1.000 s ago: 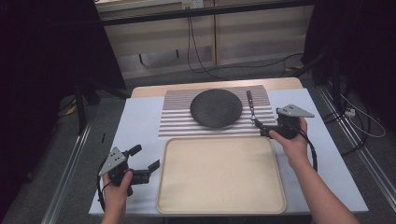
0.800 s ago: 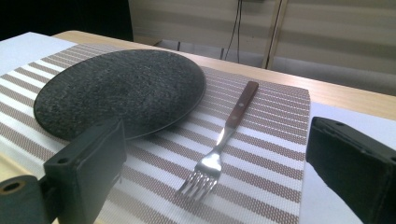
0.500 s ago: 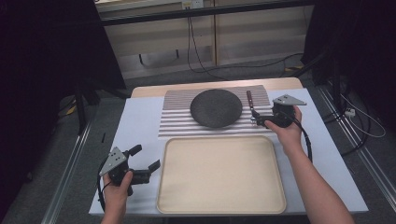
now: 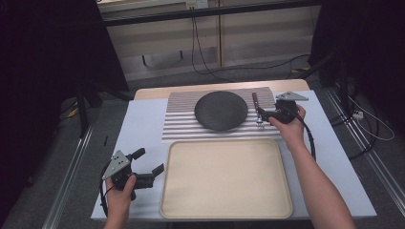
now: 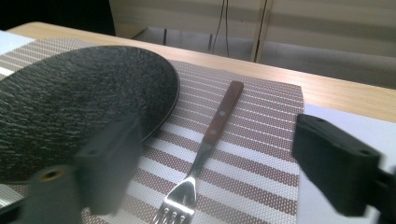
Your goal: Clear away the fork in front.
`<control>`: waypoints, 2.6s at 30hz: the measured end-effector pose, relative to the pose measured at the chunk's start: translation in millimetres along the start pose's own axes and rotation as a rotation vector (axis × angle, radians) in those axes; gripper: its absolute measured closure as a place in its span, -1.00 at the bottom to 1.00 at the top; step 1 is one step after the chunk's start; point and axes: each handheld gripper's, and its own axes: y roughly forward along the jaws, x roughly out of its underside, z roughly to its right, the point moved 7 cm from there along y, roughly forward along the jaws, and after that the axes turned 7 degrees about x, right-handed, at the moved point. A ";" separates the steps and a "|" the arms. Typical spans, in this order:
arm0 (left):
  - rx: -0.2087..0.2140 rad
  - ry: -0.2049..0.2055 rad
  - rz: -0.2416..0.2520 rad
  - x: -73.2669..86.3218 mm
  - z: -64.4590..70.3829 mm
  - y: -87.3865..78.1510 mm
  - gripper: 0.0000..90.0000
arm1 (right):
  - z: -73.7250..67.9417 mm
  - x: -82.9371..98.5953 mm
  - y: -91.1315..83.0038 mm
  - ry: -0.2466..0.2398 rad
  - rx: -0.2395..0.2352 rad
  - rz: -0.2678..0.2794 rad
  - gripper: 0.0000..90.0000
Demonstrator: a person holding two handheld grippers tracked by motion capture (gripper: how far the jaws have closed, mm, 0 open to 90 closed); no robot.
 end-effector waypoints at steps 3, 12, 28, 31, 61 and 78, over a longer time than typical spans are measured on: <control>0.004 -0.002 -0.001 0.3 0.9 0.6 -0.94 | -0.5 0.4 2.7 -0.007 -0.003 -0.016 -0.38; 0.000 0.006 -0.007 1.0 1.7 0.8 -0.94 | 0.5 13.5 20.9 -0.012 -0.017 -0.114 0.09; -0.002 0.008 -0.021 3.2 2.8 2.4 -0.94 | -1.8 15.8 61.8 0.021 -0.001 -0.207 0.37; -0.003 0.004 -0.022 3.7 2.7 2.9 -0.94 | -0.9 14.6 68.0 0.037 0.002 -0.213 0.38; -0.007 -0.001 0.004 1.2 0.3 -0.6 -0.93 | 13.5 52.4 -1.5 -0.025 -0.039 -0.361 0.75; -0.005 0.026 -0.021 3.3 2.9 1.5 -0.93 | 11.7 61.9 -22.8 -0.035 -0.007 -0.444 0.74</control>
